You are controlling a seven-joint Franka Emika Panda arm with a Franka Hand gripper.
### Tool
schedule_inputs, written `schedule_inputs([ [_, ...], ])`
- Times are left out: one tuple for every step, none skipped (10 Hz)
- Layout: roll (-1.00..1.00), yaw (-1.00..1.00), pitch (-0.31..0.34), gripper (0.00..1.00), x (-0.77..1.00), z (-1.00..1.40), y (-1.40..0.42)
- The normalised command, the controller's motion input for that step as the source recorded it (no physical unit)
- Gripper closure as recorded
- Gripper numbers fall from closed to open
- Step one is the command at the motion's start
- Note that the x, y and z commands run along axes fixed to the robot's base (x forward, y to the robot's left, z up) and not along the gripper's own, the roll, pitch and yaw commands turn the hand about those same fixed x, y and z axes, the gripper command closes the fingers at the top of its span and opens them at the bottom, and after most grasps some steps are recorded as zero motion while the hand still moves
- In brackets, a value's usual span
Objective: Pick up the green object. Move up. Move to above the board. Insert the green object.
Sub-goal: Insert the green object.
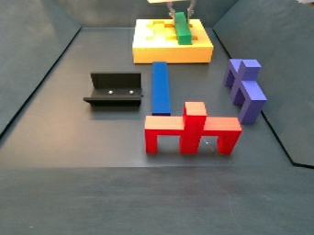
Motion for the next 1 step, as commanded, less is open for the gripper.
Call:
schedule_inputs([
  [0.0, 0.0, 0.0, 1.0, 0.0, 0.0, 0.0],
])
